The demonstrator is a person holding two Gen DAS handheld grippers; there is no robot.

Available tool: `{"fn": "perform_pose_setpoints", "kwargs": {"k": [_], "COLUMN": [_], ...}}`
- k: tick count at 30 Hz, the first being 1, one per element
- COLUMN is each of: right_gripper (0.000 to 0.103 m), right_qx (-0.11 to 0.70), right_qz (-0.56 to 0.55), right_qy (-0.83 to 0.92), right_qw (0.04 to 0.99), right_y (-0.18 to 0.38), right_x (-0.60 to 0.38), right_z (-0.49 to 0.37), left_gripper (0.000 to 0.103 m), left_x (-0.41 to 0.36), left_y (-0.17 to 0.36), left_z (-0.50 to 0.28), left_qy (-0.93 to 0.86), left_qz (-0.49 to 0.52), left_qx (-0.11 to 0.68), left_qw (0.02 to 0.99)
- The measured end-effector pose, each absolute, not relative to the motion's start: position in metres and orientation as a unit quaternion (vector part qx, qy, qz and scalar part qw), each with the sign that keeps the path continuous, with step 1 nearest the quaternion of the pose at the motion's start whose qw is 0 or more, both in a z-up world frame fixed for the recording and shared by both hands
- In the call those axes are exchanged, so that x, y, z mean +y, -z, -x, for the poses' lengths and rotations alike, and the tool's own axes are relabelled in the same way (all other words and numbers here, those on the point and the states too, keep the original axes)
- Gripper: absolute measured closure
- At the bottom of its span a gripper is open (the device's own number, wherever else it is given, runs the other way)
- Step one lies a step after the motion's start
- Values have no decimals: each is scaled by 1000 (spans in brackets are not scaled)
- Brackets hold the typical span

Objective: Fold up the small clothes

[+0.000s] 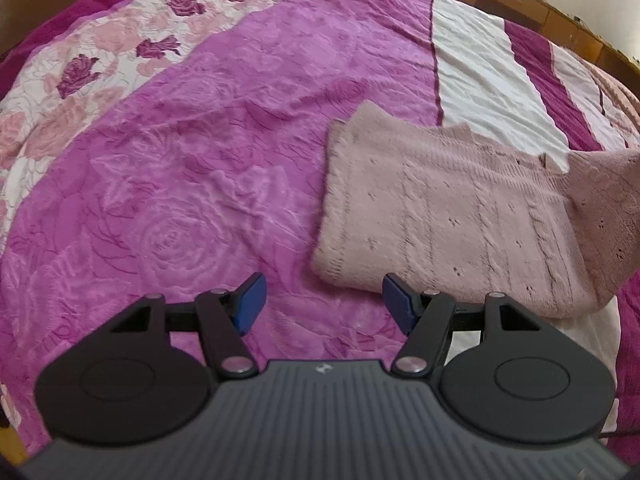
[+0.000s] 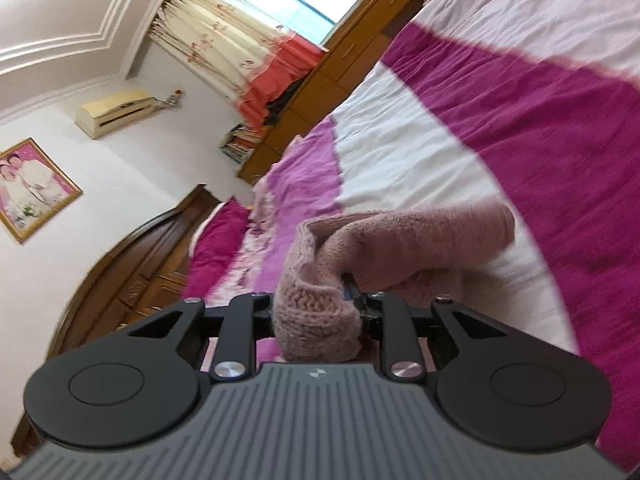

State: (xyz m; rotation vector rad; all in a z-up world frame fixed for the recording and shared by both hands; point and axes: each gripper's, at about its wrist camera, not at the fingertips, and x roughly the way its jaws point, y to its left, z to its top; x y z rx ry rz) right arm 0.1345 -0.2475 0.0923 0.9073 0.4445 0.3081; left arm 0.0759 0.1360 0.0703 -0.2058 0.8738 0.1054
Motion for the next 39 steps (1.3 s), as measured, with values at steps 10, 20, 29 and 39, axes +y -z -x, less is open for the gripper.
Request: {"fn": "perform_pose_setpoints", "kwargs": {"k": [10, 20, 29, 39], "right_gripper": [77, 75, 34, 29], "right_qx": [217, 291, 299, 283], "right_qz": [-393, -252, -167, -214], "right_qy": [-203, -235, -279, -262], "right_qw": [870, 892, 897, 898], "right_y": [-117, -73, -61, -91], "right_x": [-151, -49, -15, -73], "right_z": [-145, -145, -118, -87], "left_gripper": [37, 37, 37, 37], "left_x": [165, 195, 201, 178], "left_y": [-70, -63, -59, -71], "left_z": [-66, -55, -55, -72], "left_qy": [-72, -96, -83, -38], "left_qz": [118, 141, 178, 176], "left_qx": [415, 416, 407, 396], "left_qw": [899, 894, 892, 900]}}
